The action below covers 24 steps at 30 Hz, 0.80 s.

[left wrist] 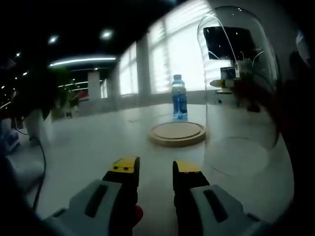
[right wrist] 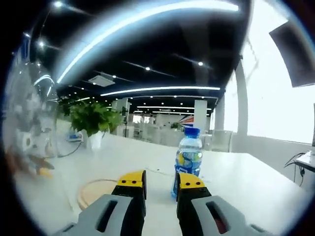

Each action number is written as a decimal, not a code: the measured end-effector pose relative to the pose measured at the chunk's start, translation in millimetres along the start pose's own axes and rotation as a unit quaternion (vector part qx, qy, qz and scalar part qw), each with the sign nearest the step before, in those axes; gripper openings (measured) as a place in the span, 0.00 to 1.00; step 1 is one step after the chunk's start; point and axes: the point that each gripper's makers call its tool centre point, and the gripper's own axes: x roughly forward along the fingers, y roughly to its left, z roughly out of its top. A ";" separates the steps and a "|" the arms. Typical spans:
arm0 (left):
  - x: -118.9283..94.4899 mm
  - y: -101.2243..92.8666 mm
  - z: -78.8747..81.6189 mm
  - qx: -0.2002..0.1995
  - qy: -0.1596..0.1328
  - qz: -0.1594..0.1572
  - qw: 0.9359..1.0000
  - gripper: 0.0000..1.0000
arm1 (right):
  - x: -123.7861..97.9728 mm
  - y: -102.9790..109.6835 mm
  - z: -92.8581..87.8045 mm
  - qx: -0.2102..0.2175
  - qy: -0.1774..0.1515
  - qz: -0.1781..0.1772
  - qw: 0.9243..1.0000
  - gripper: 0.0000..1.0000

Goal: Open the cover put in the Mizone put the cover back on

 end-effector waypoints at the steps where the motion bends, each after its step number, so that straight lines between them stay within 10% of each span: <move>1: -0.1 -0.1 0.1 0.000 0.000 0.000 1.000 0.22 | 1.8 -1.2 2.7 0.002 -0.001 -0.002 1.000 0.17; 24: -1.5 2.7 4.5 -0.026 -0.015 0.000 1.000 0.21 | 61.3 -46.7 30.5 0.033 -0.009 -0.051 0.998 0.18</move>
